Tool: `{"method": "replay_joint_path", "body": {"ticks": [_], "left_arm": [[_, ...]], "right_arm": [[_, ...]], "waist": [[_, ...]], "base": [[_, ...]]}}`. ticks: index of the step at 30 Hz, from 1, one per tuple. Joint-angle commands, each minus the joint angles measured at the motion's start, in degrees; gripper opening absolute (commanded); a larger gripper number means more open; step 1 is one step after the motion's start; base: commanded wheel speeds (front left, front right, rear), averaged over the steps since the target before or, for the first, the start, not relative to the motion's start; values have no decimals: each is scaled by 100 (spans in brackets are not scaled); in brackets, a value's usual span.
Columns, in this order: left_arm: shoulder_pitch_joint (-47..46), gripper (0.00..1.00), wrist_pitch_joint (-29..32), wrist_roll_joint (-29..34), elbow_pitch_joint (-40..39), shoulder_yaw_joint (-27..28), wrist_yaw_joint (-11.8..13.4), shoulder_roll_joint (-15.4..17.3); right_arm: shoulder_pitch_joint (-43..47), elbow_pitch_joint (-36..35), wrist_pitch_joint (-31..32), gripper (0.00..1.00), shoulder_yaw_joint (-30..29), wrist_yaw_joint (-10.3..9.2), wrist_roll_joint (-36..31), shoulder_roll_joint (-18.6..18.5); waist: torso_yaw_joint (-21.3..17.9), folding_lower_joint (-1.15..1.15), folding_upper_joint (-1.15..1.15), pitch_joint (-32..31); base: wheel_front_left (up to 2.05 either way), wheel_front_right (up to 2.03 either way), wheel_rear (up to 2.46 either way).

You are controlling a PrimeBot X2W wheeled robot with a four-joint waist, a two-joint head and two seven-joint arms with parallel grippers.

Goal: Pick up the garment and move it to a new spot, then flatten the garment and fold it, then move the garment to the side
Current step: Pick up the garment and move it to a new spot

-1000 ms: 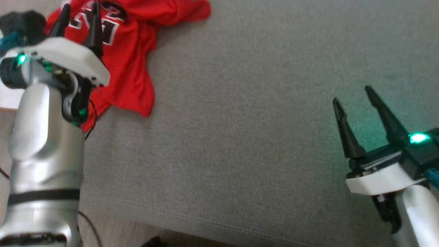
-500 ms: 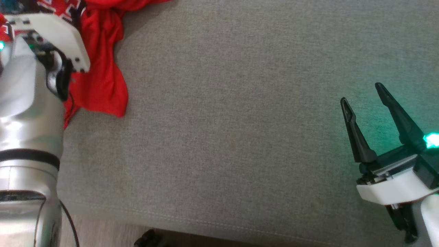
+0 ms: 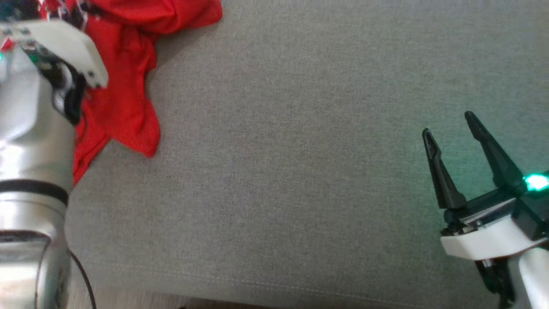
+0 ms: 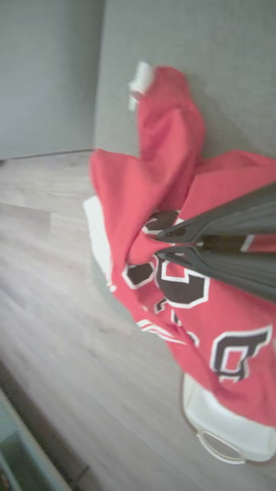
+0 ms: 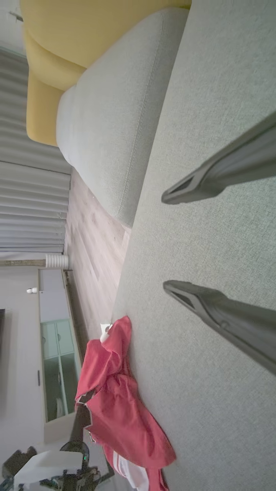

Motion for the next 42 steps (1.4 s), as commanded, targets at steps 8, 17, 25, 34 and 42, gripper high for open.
{"method": "replay_joint_path", "body": {"ticks": [8, 17, 25, 34, 42], "left_arm": [[-669, 0, -241, -278, -1075, -11, -333, 450], [-49, 0, 973, -1657, -4144, -1153, -374, 392], [1011, 0, 2473, -3147, -6884, -1356, -263, 346], [1729, 0, 2649, -3200, -6625, -1819, -118, 249], [1572, 0, 677, -2013, -3838, -2284, -289, 404]], "right_arm": [[232, 257, -362, 100, 125, 44, 108, 316], [241, 693, -691, 100, 257, 44, 167, 714], [114, 853, -858, 100, 377, 44, 171, 950], [-176, 1000, -958, 100, 521, 44, 236, 1181], [-384, 1097, -973, 100, 622, 44, 326, 1351]], "waist": [[-208, 0, 0, -867], [-681, 0, 0, -1609], [-1443, 0, 0, -1626], [-2525, 0, 0, -1293], [-3179, 0, 0, -1084]], "base": [[0, 0, 0], [0, 0, 0], [0, 0, 0], [0, 0, 0], [0, 0, 0]]}}
